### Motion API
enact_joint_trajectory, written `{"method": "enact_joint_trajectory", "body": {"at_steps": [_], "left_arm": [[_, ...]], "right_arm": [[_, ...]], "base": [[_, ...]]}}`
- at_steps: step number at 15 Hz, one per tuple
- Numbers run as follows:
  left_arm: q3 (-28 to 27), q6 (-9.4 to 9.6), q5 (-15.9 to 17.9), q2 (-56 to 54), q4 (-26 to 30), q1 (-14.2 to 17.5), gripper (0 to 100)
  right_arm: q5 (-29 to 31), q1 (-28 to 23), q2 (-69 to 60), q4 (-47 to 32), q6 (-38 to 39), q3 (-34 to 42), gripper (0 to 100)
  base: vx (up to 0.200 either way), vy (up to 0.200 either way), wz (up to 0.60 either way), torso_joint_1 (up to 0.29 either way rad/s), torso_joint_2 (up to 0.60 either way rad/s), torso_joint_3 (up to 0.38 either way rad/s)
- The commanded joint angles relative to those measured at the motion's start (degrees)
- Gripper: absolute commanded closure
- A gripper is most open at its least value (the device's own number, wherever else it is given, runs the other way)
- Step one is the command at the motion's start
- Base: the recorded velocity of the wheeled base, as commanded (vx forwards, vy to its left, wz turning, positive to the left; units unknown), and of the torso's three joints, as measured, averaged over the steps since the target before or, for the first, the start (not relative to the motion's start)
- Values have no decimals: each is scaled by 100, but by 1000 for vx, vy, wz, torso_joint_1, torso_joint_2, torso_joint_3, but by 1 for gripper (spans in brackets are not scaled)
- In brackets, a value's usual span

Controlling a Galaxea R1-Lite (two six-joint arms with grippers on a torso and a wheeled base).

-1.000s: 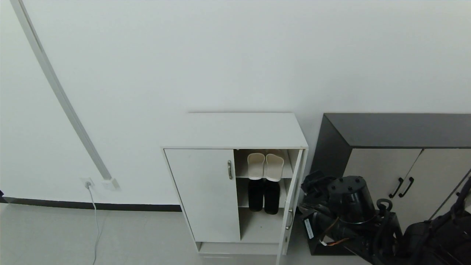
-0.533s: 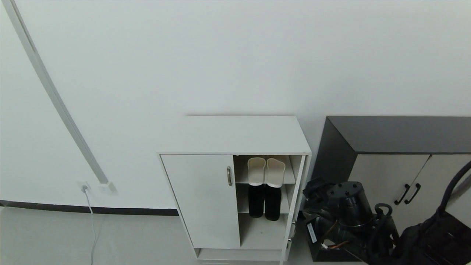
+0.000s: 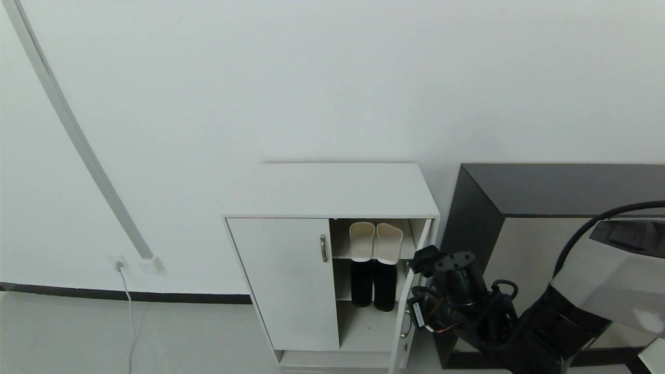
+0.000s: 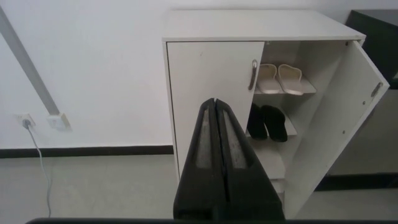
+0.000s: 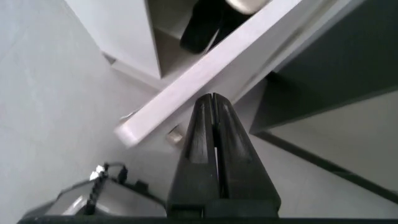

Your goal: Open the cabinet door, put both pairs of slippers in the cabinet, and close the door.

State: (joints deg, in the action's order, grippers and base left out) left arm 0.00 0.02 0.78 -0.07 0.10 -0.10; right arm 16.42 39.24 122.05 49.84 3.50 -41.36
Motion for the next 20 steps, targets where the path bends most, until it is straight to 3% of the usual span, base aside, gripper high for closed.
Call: {"method": "enact_joint_trajectory", "body": {"at_steps": [1,20], "left_arm": [[0,-2,1,7,-1,1,100],[0,-2,1,7,-1,1,100]], "right_arm": [[-16,5,398,17,10,-293,100],[-183,-118,2156,439,230,-3150,100]], "base": [[0,0,0,0,0,0],[0,0,0,0,0,0]]}}
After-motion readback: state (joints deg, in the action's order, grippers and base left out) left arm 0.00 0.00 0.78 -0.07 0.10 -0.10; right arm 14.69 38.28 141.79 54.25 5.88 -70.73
